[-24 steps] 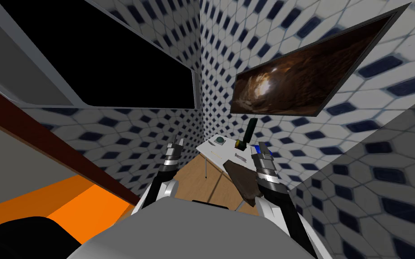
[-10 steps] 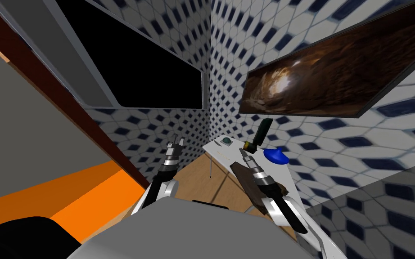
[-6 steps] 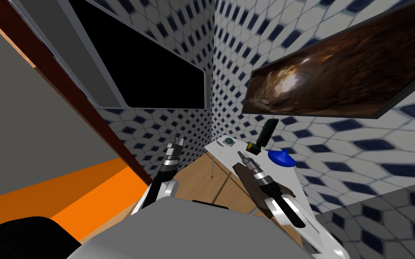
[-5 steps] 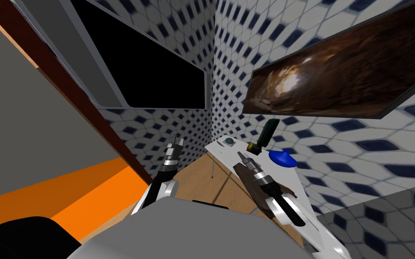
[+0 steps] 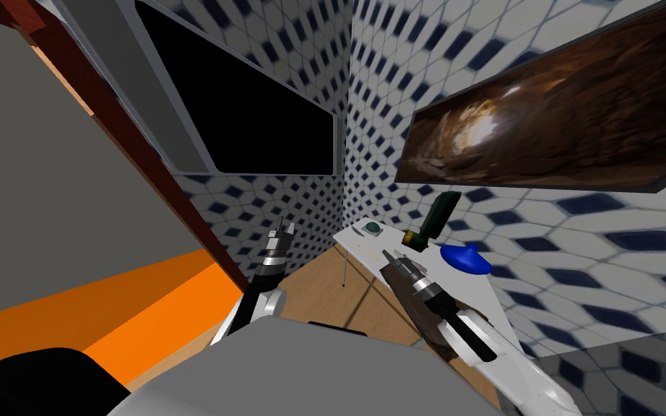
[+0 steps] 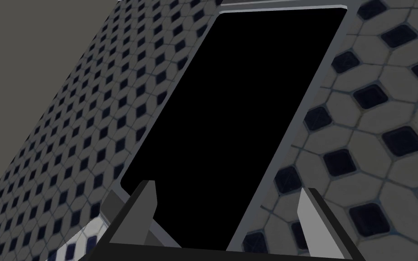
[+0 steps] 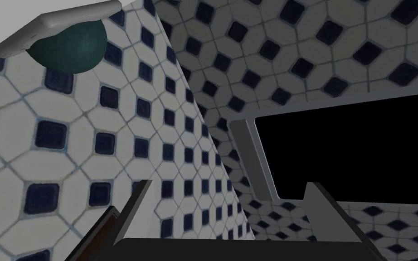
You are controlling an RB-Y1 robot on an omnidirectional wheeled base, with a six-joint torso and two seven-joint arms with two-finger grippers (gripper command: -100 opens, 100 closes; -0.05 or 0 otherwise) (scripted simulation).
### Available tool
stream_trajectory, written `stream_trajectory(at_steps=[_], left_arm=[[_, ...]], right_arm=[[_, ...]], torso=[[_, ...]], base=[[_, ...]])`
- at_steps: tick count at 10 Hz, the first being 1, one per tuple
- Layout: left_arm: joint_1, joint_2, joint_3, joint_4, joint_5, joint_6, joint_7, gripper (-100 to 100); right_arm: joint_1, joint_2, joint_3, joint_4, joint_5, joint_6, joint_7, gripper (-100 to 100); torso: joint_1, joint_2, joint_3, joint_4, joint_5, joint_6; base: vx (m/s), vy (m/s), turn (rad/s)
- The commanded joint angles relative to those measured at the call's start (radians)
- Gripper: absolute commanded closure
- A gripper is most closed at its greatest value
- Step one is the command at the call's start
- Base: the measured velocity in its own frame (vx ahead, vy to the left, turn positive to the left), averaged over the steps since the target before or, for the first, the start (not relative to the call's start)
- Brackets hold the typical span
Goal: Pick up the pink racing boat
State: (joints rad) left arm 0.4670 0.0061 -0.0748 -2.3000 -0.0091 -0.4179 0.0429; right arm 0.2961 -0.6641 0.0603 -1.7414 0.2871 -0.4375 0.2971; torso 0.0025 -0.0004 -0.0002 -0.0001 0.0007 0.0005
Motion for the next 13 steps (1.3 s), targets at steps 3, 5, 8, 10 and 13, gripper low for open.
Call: stream_trajectory(at_steps=[3, 5, 8, 10, 13], left_arm=[[0.000, 0.000, 0.000, 0.000, 0.000, 0.000, 0.000, 0], [0.000, 0.000, 0.000, 0.000, 0.000, 0.000, 0.000, 0], [0.000, 0.000, 0.000, 0.000, 0.000, 0.000, 0.000, 0], [0.000, 0.000, 0.000, 0.000, 0.000, 0.000, 0.000, 0], [0.000, 0.000, 0.000, 0.000, 0.000, 0.000, 0.000, 0]], right_arm=[[-0.020, -0.096, 0.020, 0.097, 0.039, -0.015, 0.026, -100], [-0.028, -0.139, 0.029, 0.140, 0.057, -0.025, 0.037, -100], [-0.041, -0.221, 0.049, 0.220, 0.094, -0.049, 0.057, -100], [-0.046, -0.262, 0.060, 0.263, 0.112, -0.062, 0.065, -100], [-0.052, -0.338, 0.083, 0.341, 0.149, -0.092, 0.079, -100]], torso=[[-0.001, 0.000, 0.000, 0.000, 0.000, 0.000], [-0.001, -0.001, 0.000, 0.000, 0.000, 0.000], [0.000, -0.002, -0.001, 0.000, 0.000, 0.000], [0.000, -0.003, -0.001, 0.000, 0.000, 0.000], [-0.001, -0.004, -0.002, -0.001, 0.000, 0.000]], base=[[0.010, 0.034, 0.052], [0.017, 0.033, 0.051], [0.032, 0.042, 0.053], [0.049, 0.030, 0.064], [0.057, 0.029, 0.047]])
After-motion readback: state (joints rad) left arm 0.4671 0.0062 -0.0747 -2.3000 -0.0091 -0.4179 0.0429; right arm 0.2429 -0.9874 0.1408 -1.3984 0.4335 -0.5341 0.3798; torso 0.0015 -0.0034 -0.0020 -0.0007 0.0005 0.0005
